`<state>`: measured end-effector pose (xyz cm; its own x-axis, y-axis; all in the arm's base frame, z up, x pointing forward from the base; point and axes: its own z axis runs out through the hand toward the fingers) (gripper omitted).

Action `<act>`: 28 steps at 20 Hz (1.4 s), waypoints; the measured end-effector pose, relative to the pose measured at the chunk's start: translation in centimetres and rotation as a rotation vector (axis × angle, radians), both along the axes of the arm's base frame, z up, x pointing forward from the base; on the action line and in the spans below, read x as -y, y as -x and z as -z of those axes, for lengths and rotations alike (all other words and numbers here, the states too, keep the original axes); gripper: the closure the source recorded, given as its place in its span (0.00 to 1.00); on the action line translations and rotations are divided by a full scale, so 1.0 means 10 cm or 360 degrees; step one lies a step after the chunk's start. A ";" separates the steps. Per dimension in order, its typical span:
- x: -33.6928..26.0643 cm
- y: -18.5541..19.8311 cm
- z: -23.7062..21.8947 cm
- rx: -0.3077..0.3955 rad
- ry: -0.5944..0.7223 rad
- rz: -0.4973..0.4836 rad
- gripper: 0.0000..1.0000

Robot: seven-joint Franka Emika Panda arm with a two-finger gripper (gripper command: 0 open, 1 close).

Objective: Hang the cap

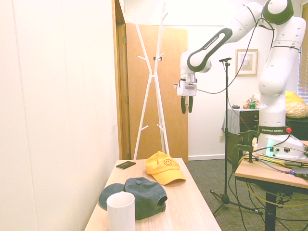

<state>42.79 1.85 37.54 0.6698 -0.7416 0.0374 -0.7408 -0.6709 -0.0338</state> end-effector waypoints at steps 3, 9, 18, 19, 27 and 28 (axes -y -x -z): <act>-0.01 0.00 0.04 -0.0017 0.0007 -0.0009 0.00; -0.53 -0.29 0.44 -0.0044 0.0053 -0.0104 0.00; -1.21 -0.68 1.26 -0.0194 0.0122 -0.0195 0.00; -1.26 -0.68 1.34 -0.0202 0.0128 -0.0206 0.00; -1.69 -0.73 1.74 -0.0154 0.0115 -0.0352 0.00; -1.74 -0.74 1.75 -0.0140 0.0110 -0.0367 0.00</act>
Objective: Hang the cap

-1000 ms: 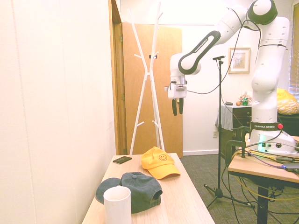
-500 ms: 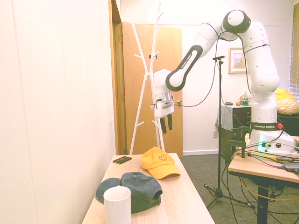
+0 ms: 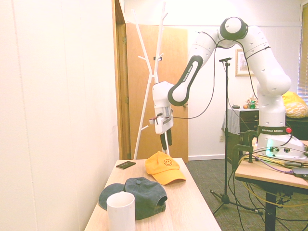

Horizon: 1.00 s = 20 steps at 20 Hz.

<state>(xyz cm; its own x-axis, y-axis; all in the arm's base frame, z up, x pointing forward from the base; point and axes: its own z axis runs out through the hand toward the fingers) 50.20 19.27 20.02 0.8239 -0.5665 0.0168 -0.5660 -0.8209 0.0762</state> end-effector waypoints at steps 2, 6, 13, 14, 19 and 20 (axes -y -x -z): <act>-0.08 -0.02 0.00 0.0026 -0.0014 -0.0020 0.00; -0.20 -0.06 -0.03 0.0061 -0.0025 -0.0048 0.00; -0.34 -0.14 0.03 0.0082 -0.0023 -0.0074 1.00; -0.35 -0.16 0.04 0.0083 -0.0025 -0.0074 1.00; -0.34 -0.17 0.12 0.0065 -0.0021 -0.0065 1.00; -0.33 -0.17 0.13 0.0062 -0.0020 -0.0064 1.00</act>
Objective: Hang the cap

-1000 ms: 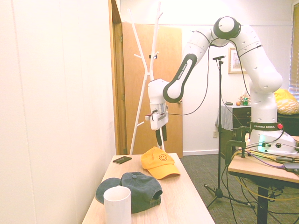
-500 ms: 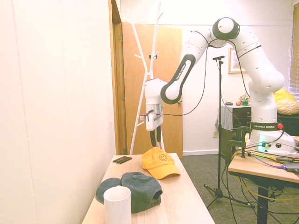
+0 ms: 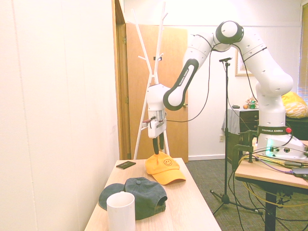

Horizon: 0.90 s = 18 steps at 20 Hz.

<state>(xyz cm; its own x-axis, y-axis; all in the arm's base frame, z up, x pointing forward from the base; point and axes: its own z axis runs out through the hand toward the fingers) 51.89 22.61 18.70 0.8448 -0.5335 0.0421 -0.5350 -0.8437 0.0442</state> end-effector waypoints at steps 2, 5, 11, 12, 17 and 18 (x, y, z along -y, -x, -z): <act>0.00 0.00 0.01 -0.0003 0.0001 0.0001 1.00; 0.00 0.00 0.02 -0.0005 0.0002 0.0001 1.00; -0.01 0.02 0.06 -0.0014 0.0004 -0.0003 1.00; -0.01 0.02 0.06 -0.0014 0.0004 -0.0004 1.00; 0.02 0.02 0.12 -0.0017 0.0006 0.0004 1.00; 0.03 0.01 0.14 -0.0018 0.0006 0.0004 1.00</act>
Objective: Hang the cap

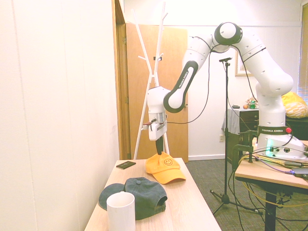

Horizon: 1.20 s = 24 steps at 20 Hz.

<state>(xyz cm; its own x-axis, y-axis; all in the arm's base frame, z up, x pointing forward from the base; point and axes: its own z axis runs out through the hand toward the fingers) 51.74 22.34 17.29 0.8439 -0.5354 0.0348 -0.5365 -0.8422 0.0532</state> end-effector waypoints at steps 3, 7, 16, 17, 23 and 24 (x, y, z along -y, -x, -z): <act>0.00 0.00 0.01 0.0002 -0.0002 -0.0002 1.00; -0.03 0.00 0.00 0.0009 -0.0004 -0.0013 1.00; -0.30 0.20 -0.56 -0.0029 0.0189 -0.0265 1.00; -0.36 0.23 -0.64 -0.0016 0.0224 -0.0298 1.00; -0.47 0.38 -1.18 0.0190 0.0605 -0.0468 1.00; -0.47 0.40 -1.30 0.0243 0.0683 -0.0486 1.00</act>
